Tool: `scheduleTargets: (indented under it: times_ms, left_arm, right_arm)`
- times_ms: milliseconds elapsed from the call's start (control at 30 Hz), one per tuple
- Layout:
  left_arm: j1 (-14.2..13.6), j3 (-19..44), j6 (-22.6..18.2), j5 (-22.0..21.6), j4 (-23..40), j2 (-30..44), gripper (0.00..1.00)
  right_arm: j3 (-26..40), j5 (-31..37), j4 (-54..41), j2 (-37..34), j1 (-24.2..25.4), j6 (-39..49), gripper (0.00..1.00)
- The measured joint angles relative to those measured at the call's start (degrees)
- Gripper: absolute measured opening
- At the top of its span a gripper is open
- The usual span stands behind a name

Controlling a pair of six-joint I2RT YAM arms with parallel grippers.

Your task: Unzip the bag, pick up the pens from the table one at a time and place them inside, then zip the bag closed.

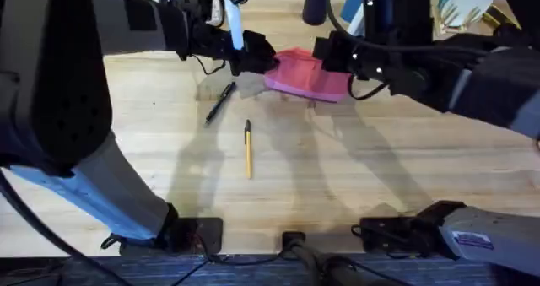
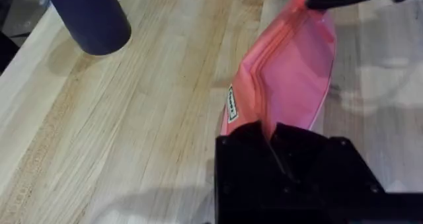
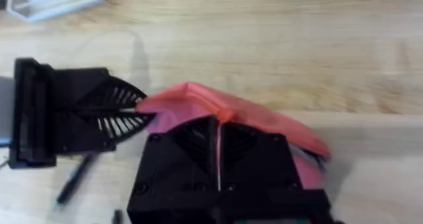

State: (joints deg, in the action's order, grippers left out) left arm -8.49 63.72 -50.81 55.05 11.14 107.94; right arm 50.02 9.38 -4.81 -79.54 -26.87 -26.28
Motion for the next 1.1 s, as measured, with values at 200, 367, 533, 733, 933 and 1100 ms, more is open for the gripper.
scheduleTargets:
  times_ms: [200, 367, 533, 733, 933, 1100]
  left_arm:
    - [0.0, 0.0, 0.0, -0.04, 0.0, 0.0, 0.042]
    - [0.0, 0.0, 0.0, -0.04, 0.0, 0.0, 0.042]
    - [0.02, 0.0, 0.0, -0.04, 0.0, 0.0, 0.042]
    - [0.02, 0.0, 0.0, -0.22, 0.0, 0.02, 0.042]
    - [0.0, 0.0, 0.02, -0.02, 0.02, 0.0, 0.042]
    - [0.0, 0.0, 0.0, -0.01, 0.0, 0.0, 0.042]
  right_arm:
    - [-0.04, -3.2, 8.67, -4.68, -0.13, -2.82, 0.031]
    - [-0.07, -4.53, 13.31, -7.58, -0.9, -5.27, 0.031]
    - [-0.07, -5.24, 17.33, -9.73, -2.4, -7.05, 0.031]
    - [-0.11, -6.01, 21.37, -11.71, -3.52, -9.1, 0.031]
    - [-0.52, -9.92, 30.1, -12.12, -4.78, -10.88, 0.031]
    - [-0.52, -12.53, 31.34, -12.08, -5.38, -13.09, 0.03]
